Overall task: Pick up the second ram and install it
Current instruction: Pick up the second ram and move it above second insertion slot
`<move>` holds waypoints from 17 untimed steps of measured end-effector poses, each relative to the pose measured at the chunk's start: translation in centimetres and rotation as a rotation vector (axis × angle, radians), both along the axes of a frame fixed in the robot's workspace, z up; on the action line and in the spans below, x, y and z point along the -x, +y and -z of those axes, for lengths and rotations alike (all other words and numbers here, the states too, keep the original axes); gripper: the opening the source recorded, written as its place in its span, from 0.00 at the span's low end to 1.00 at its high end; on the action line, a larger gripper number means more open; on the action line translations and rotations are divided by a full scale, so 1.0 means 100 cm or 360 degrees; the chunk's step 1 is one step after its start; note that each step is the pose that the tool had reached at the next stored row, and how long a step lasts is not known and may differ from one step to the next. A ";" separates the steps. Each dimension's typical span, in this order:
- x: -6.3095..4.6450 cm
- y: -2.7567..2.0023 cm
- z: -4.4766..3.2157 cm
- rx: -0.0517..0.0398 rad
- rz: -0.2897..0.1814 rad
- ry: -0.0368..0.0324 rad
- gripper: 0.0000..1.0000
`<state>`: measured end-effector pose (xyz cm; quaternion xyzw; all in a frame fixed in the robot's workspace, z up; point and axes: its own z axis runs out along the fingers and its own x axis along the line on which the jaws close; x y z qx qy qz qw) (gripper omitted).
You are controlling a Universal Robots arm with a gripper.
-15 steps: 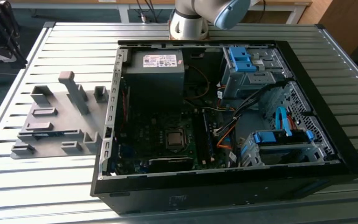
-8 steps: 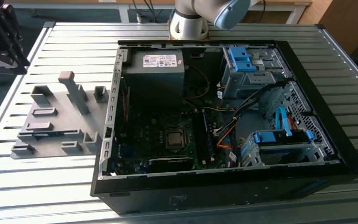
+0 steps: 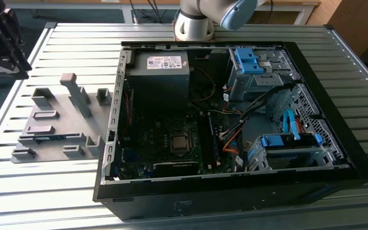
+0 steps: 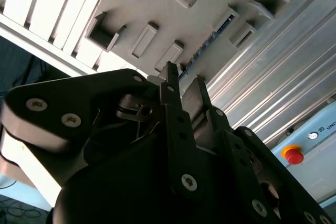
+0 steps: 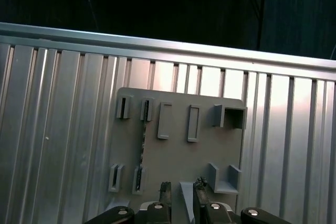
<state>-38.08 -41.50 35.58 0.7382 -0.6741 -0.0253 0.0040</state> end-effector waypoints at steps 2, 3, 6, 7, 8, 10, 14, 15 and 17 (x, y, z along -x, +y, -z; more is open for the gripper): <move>0.000 0.0000 0.0002 0.0000 0.0001 0.0000 0.31; 0.000 0.0000 0.0003 0.0000 0.0001 0.0000 0.31; 0.000 0.0000 0.0003 0.0000 0.0001 0.0000 0.31; 0.000 0.0000 0.0004 0.0000 0.0001 0.0000 0.31; 0.000 0.0000 0.0003 0.0000 0.0001 0.0000 0.31; 0.000 0.0000 0.0004 0.0000 0.0001 0.0000 0.31; 0.001 -0.0001 0.0006 0.0000 0.0002 0.0000 0.31; 0.002 -0.0001 0.0006 0.0000 0.0010 0.0000 0.31; 0.002 -0.0001 0.0007 0.0000 0.0026 0.0000 0.31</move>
